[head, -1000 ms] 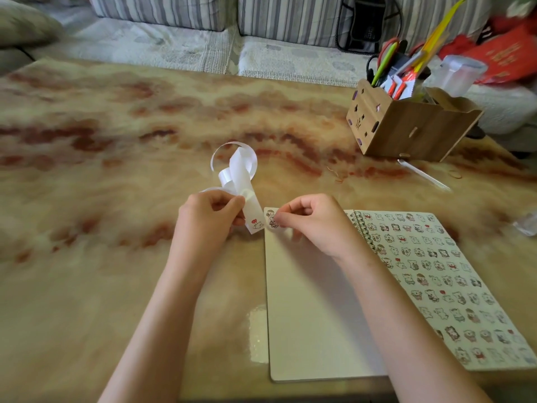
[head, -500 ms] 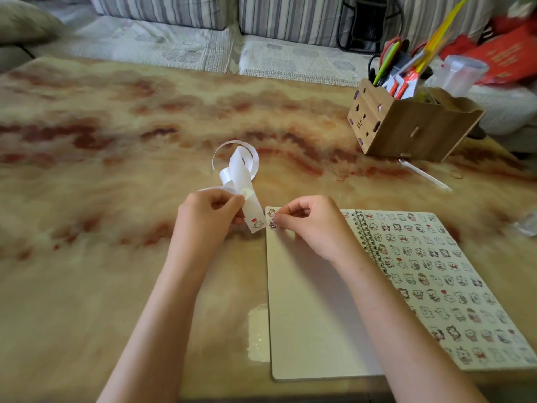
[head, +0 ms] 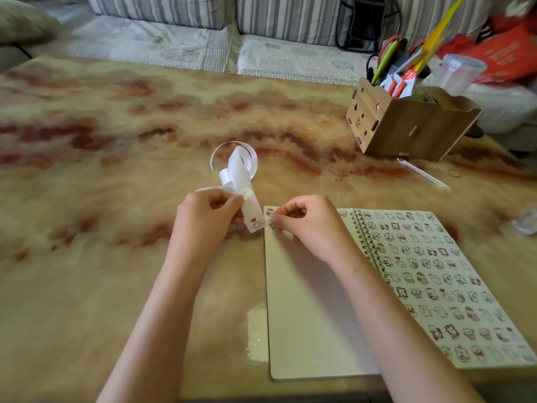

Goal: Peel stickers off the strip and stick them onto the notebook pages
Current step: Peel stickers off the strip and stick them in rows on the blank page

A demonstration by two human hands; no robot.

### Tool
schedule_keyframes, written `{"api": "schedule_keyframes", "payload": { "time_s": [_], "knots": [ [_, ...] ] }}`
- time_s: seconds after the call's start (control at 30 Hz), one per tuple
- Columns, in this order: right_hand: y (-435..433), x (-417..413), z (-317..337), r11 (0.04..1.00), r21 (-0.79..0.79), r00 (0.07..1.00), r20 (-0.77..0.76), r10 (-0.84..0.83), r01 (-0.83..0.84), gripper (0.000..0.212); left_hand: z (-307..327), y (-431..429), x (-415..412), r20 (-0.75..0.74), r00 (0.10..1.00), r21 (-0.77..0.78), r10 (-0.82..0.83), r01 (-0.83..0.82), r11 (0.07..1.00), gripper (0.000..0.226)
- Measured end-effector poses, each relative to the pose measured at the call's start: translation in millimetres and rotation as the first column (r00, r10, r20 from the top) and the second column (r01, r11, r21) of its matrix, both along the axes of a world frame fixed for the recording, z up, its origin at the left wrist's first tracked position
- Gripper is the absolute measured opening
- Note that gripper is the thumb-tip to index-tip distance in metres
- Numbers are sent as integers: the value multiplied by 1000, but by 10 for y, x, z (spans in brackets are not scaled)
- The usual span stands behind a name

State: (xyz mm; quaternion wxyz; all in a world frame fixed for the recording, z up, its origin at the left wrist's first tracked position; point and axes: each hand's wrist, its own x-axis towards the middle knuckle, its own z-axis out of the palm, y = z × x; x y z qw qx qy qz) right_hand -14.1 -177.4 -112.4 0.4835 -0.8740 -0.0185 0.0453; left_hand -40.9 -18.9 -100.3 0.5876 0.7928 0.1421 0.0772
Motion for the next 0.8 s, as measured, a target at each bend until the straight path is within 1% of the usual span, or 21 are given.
{"api": "schedule_keyframes", "payload": {
  "time_s": [0.2,0.33,0.47,0.57,0.6,0.7,0.8],
  "knots": [
    [17,0,-52,999,-34,999,35,-19,20,4,10,2,-13,-10,1000,6,0,0,1000,20],
    [37,-15,-75,995,-92,996,91,-27,35,5,7,3,-12,-13,1000,8,0,0,1000,21],
    [17,-23,-88,996,-85,992,122,-3,13,9,5,5,-7,-6,1000,-5,-5,5,1000,20],
    [-5,-3,-74,997,-79,994,111,-5,14,21,-6,5,-6,-7,1000,5,-8,8,1000,22],
    [-9,6,-77,997,-78,994,109,-10,18,21,-8,6,-4,-7,1000,9,-8,8,1000,22],
    [-18,20,-87,993,-108,992,124,-27,40,7,-16,10,0,-8,1000,12,-12,12,1000,21],
    [-23,19,-95,990,-128,990,139,-37,55,8,-20,13,2,-11,1000,14,-10,11,1000,20]
  ]
}}
